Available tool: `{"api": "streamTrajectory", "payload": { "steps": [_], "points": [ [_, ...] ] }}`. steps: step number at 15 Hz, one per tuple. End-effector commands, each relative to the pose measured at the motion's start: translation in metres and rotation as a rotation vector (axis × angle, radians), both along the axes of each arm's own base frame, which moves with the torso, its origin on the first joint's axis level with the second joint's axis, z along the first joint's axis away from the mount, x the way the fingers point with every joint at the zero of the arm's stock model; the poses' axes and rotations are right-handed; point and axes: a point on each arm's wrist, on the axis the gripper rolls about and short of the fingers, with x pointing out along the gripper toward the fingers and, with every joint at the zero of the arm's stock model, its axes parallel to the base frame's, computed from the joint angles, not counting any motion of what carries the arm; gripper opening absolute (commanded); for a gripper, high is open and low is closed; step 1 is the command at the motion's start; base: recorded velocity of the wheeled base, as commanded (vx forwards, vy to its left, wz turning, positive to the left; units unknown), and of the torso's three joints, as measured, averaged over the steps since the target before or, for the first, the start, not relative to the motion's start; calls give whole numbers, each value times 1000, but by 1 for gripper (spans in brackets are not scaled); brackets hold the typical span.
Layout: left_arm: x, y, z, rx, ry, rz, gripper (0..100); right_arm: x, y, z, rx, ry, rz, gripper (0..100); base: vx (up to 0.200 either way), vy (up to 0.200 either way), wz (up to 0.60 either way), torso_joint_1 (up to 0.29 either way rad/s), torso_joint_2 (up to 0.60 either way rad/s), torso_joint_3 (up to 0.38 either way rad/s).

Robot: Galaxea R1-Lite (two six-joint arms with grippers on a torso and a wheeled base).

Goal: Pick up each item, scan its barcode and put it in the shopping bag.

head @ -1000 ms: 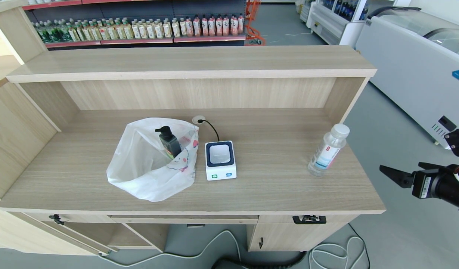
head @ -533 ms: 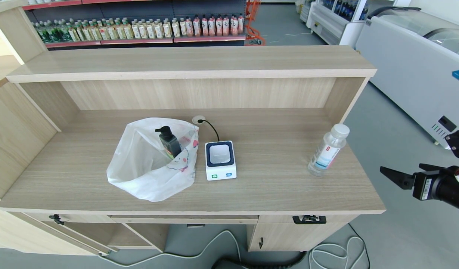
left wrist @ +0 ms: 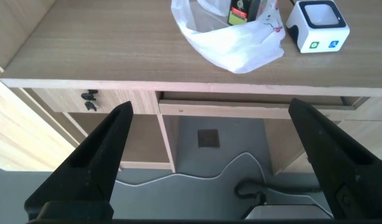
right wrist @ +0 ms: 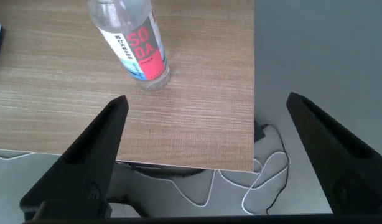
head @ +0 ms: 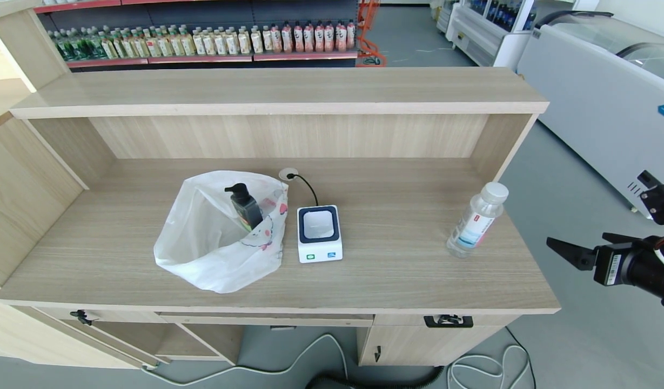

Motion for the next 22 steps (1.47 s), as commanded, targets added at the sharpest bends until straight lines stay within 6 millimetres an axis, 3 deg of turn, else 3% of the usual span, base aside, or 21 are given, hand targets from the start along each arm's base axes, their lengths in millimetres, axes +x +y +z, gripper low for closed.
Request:
{"api": "streamTrajectory", "payload": {
  "steps": [1, 19, 22],
  "points": [
    [0, 0, 0, 0, -1, 1, 100, 5, 2, -2, 6, 10, 13, 100, 0, 0, 0, 0, 0, 0],
    [0, 0, 0, 0, -1, 1, 100, 93, 37, -20, 38, 15, 158, 100, 0, 0, 0, 0, 0, 0],
    [0, 0, 0, 0, -1, 1, 100, 98, 42, -27, 26, 21, 178, 100, 0, 0, 0, 0, 0, 0]
  ]
}}
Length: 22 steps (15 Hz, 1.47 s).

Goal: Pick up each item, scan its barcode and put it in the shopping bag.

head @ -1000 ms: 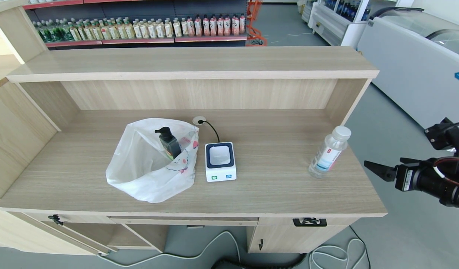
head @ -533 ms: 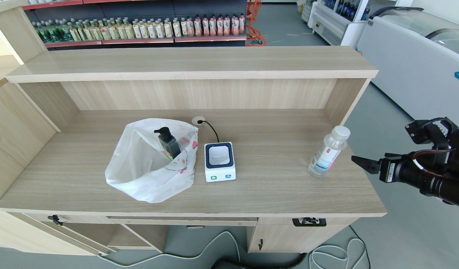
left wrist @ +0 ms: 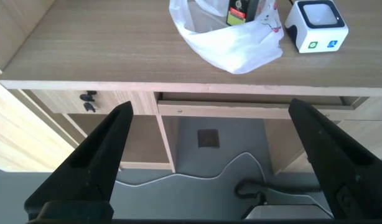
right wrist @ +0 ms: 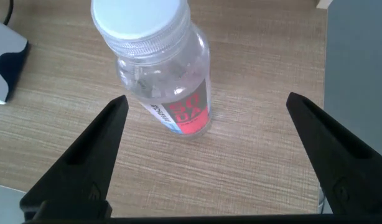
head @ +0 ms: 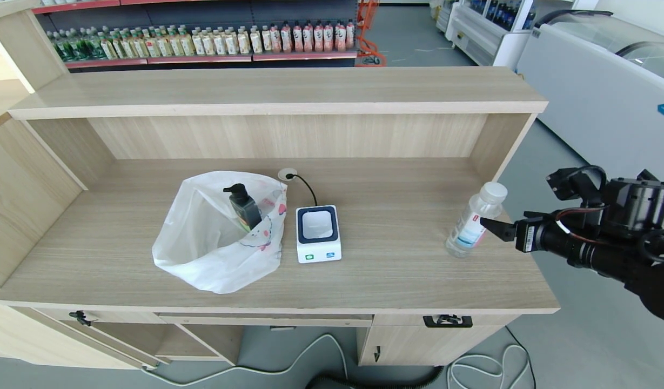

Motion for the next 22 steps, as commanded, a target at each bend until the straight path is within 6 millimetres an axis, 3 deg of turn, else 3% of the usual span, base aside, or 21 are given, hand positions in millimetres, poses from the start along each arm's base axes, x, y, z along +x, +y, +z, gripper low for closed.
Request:
{"api": "streamTrajectory", "payload": {
  "steps": [1, 6, 22],
  "points": [
    [0, 0, 0, 0, -1, 0, 100, 6, 4, -10, -5, 25, 14, 100, 0, 0, 0, 0, 0, 0],
    [0, 0, 0, 0, -1, 0, 100, 17, 16, -20, -7, 1, 51, 100, 0, 0, 0, 0, 0, 0],
    [0, 0, 0, 0, -1, 0, 100, 51, 23, -32, -11, -38, 82, 100, 0, 0, 0, 0, 0, 0]
  ]
}}
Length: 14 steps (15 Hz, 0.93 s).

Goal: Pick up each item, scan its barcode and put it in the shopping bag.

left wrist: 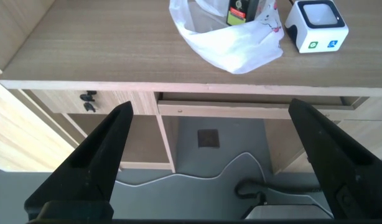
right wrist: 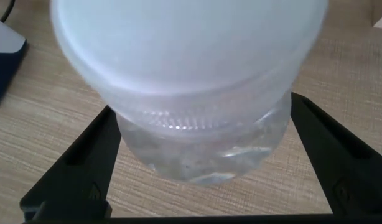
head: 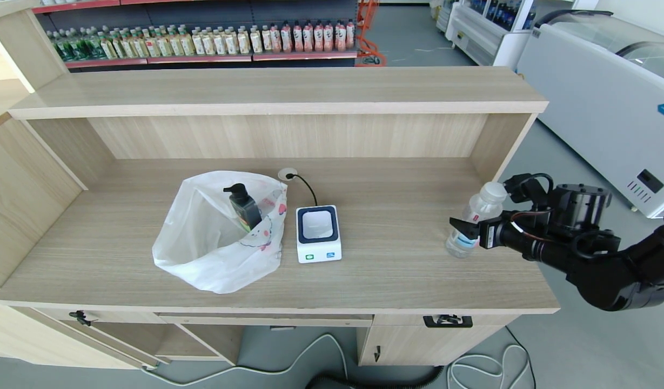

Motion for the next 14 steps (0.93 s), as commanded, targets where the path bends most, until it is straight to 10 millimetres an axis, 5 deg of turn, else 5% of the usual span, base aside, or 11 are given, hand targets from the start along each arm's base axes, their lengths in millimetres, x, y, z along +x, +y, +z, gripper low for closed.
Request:
{"api": "streamTrajectory", "payload": {
  "steps": [1, 2, 3, 14],
  "points": [
    [0, 0, 0, 0, -1, 0, 100, 4, 1, -1, -3, -4, 3, 100, 0, 0, 0, 0, 0, 0],
    [0, 0, 0, 0, 1, 0, 100, 6, 1, -1, -3, -5, 3, 100, 0, 0, 0, 0, 0, 0],
    [0, 0, 0, 0, -1, 0, 100, 8, 2, -1, -4, -11, 4, 0, 0, 0, 0, 0, 0, 0],
    [0, 0, 0, 0, -1, 0, 100, 14, 4, -9, -31, -25, 18, 0, 0, 0, 0, 0, 0, 0]
  ]
}}
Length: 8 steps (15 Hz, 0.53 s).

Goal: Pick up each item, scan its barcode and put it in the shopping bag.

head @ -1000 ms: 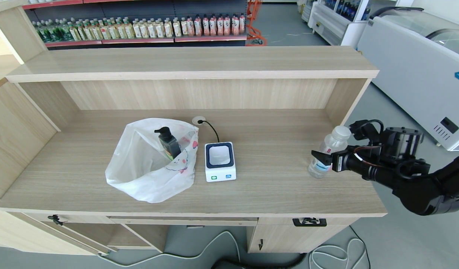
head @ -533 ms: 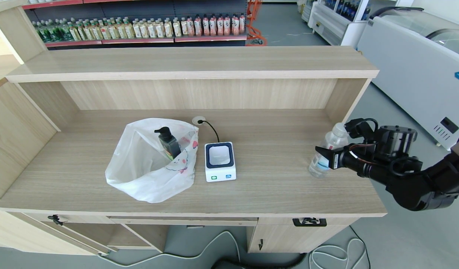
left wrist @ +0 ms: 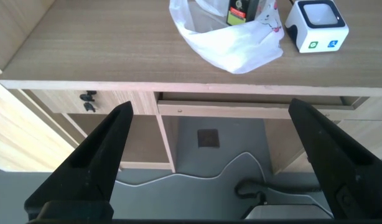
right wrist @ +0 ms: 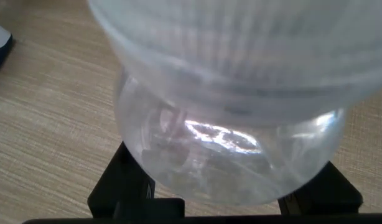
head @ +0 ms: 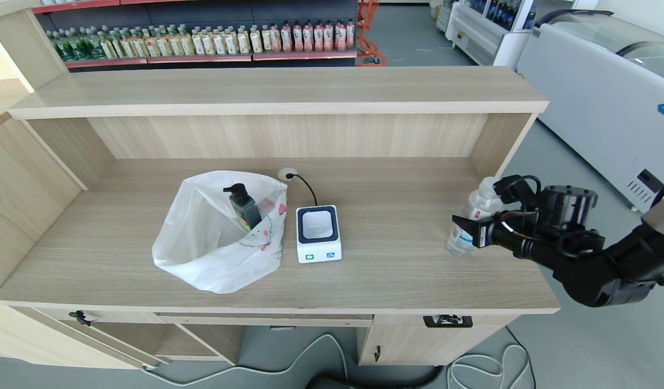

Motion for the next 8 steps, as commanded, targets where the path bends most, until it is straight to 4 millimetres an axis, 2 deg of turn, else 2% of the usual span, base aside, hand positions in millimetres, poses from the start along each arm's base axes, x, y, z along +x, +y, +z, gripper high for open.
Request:
{"api": "streamTrajectory", "payload": {
  "steps": [1, 3, 5, 6, 7, 8],
  "points": [
    [0, 0, 0, 0, -1, 0, 100, -1, -1, -1, -12, -2, 1, 0, 0, 0, 0, 0, 0, 0],
    [0, 0, 0, 0, -1, 0, 100, -4, -2, 8, -27, -30, -6, 0, 0, 0, 0, 0, 0, 0],
    [0, 0, 0, 0, -1, 0, 100, -12, -7, 35, -14, -100, -12, 0, 0, 0, 0, 0, 0, 0],
    [0, 0, 0, 0, -1, 0, 100, -22, -9, 58, 16, -140, -17, 0, 0, 0, 0, 0, 0, 0],
    [0, 0, 0, 0, -1, 0, 100, -44, -9, 98, 96, -152, -21, 0, 0, 0, 0, 0, 0, 0],
    [0, 0, 0, 0, -1, 0, 100, -62, -6, 125, 170, -116, -11, 0, 0, 0, 0, 0, 0, 0]
  ]
}}
